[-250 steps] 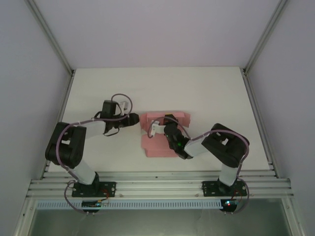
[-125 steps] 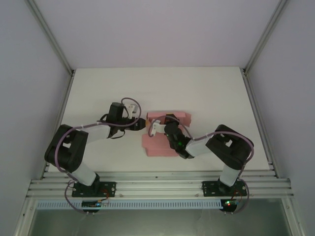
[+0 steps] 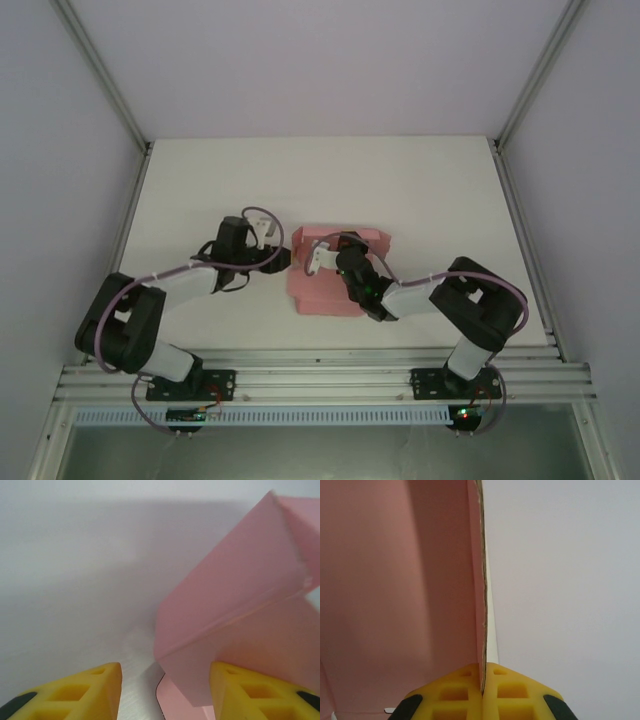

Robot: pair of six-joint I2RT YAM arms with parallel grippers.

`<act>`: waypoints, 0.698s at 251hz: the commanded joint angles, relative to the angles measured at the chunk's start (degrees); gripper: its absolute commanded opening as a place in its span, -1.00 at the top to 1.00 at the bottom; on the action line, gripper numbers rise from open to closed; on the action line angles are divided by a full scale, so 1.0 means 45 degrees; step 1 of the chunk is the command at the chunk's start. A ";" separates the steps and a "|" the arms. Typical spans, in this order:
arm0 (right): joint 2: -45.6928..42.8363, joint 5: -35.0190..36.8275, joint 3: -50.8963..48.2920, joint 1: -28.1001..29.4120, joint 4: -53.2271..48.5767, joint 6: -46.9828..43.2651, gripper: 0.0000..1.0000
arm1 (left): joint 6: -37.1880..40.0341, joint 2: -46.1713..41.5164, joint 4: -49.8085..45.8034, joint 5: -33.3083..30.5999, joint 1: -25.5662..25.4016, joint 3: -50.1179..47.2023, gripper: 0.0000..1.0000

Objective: Assemble paper box

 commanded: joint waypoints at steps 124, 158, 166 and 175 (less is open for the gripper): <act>-0.0418 -0.0192 0.0060 0.0245 -0.0853 0.0953 1.00 | 0.1504 0.2216 0.0656 0.0679 -0.0792 0.1735 0.10; -0.0563 -0.0433 0.0033 0.0293 -0.1481 0.1343 1.00 | 0.1327 0.2242 0.1488 -0.0506 -0.1164 0.1570 0.12; -0.0608 -0.0522 0.0047 0.0302 -0.1668 0.1480 1.00 | 0.1403 0.2224 0.1647 -0.0760 -0.1283 0.1537 0.12; -0.0665 -0.0619 0.0033 0.0307 -0.1878 0.1652 1.00 | 0.1459 0.2209 0.1842 -0.1115 -0.1454 0.1482 0.12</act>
